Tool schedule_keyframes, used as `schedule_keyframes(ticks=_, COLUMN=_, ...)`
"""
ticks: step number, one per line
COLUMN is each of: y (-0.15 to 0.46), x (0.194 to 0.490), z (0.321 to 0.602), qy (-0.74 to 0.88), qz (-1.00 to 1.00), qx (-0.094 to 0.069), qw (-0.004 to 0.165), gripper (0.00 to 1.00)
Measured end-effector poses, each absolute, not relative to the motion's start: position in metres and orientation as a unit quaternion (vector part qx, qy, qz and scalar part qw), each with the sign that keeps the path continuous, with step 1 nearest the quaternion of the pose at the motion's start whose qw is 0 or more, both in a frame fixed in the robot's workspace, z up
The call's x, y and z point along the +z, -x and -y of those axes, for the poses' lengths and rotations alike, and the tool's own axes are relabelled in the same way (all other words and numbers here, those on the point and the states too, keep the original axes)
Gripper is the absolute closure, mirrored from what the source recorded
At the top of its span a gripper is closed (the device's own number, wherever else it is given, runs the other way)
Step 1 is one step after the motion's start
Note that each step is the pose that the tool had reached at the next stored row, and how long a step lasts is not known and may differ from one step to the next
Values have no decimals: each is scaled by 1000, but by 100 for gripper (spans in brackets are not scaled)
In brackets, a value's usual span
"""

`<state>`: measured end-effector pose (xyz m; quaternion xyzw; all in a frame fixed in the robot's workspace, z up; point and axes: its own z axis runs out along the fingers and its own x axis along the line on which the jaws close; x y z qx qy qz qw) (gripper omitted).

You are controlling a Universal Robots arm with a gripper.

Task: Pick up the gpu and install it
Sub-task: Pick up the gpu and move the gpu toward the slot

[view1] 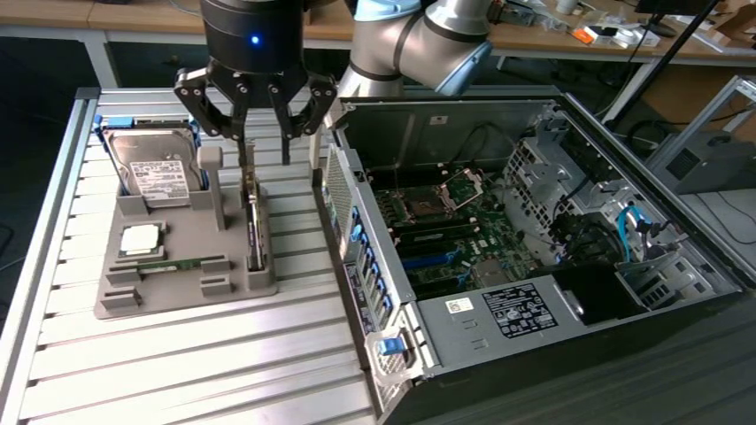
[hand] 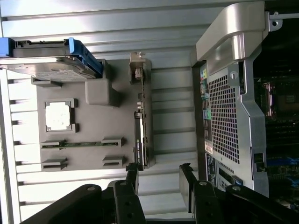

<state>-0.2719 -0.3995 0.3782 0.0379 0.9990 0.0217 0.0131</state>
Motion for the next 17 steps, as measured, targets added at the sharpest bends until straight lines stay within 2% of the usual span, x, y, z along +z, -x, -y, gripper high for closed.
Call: schedule_keyframes(ticks=17, y=275, x=370, z=399, qy=-38, qz=-999, qx=22, qw=13, gripper=52)
